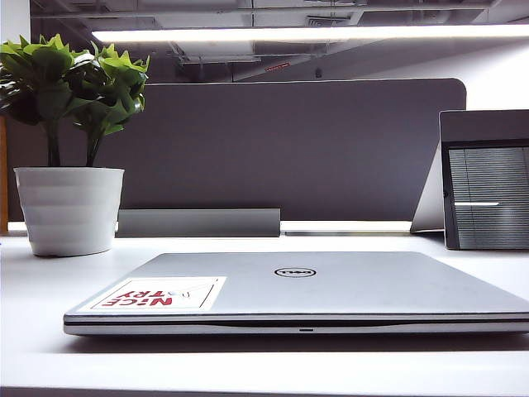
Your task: Close the laptop lid.
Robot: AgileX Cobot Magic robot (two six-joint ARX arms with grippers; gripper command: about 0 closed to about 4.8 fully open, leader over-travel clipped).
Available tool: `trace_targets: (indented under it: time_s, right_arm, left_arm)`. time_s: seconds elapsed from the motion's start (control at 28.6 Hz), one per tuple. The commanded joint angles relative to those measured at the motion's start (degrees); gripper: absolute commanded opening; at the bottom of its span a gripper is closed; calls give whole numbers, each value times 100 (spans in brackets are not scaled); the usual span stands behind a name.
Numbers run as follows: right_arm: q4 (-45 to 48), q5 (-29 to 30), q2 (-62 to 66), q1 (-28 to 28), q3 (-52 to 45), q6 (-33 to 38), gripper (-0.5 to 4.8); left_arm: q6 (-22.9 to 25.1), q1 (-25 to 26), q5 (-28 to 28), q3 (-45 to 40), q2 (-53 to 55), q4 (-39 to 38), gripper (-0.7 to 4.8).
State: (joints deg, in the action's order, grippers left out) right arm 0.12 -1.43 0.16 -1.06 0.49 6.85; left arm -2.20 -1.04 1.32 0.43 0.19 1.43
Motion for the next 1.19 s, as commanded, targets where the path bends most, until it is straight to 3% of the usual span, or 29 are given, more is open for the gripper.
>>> trace_targets:
  time_s: [0.03, 0.31, 1.19]
  right_arm:
    - [98, 13, -4, 2, -11, 28, -5]
    - [90, 358, -4, 2, -11, 24, -4]
    - [48, 352, -4, -4, -9, 28, -4]
  left_arm:
    - [22, 2, 17, 7, 4, 79, -5]
    - [22, 2, 17, 7, 4, 79, -5]
    - [22, 2, 17, 7, 4, 79, -5]
